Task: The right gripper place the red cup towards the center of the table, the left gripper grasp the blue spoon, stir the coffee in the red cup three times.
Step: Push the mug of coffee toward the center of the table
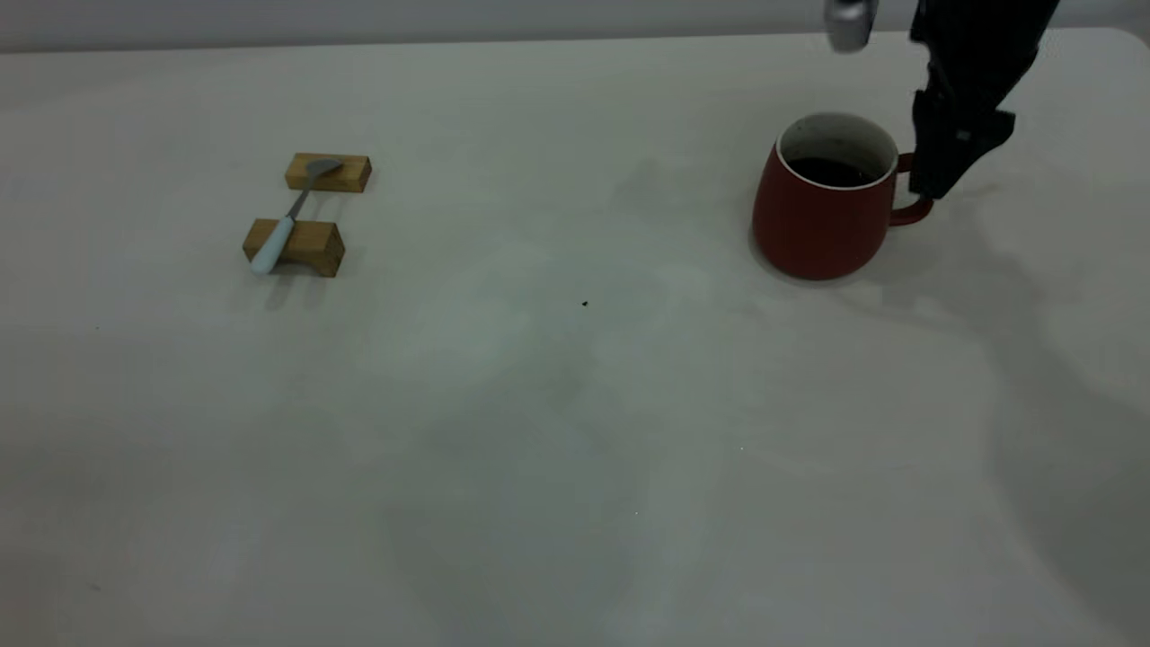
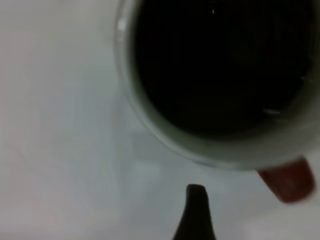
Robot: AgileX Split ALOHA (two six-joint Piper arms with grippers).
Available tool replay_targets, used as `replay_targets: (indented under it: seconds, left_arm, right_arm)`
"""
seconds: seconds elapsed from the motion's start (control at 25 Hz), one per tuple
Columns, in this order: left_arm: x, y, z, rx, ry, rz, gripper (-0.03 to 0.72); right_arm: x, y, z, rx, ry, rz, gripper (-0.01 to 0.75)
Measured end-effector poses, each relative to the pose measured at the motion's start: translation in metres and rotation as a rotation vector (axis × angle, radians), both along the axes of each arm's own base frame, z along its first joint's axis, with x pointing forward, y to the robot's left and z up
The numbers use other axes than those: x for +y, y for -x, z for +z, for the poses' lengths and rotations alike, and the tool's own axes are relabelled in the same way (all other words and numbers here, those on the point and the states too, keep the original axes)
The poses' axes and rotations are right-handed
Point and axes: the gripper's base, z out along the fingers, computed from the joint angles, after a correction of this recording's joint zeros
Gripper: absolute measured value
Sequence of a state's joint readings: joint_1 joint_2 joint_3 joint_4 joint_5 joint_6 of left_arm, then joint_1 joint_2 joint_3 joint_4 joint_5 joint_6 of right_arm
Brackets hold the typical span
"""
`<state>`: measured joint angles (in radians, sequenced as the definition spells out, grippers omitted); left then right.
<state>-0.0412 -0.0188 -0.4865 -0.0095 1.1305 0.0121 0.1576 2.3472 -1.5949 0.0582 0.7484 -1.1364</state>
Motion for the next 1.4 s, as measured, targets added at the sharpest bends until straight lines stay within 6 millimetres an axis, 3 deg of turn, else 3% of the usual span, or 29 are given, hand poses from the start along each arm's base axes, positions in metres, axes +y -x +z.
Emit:
replay_targets:
  seconds: [0.2, 0.48, 0.96, 1.4]
  left_arm:
    - [0.000, 0.000, 0.000, 0.000, 0.000, 0.000, 0.464]
    - [0.000, 0.000, 0.000, 0.000, 0.000, 0.000, 0.464]
    - [0.000, 0.000, 0.000, 0.000, 0.000, 0.000, 0.464]
    - [0.000, 0.000, 0.000, 0.000, 0.000, 0.000, 0.464]
  right_arm:
    - [0.015, 0.002, -0.011, -0.004, 0.010, 0.085, 0.685]
    - [0.024, 0.003, -0.012, -0.014, 0.013, 0.124, 0.657]
    - [0.044, 0.008, -0.012, 0.000, -0.048, 0.109, 0.329]
    - [0.065, 0.014, -0.017, 0.011, -0.068, 0.132, 0.303]
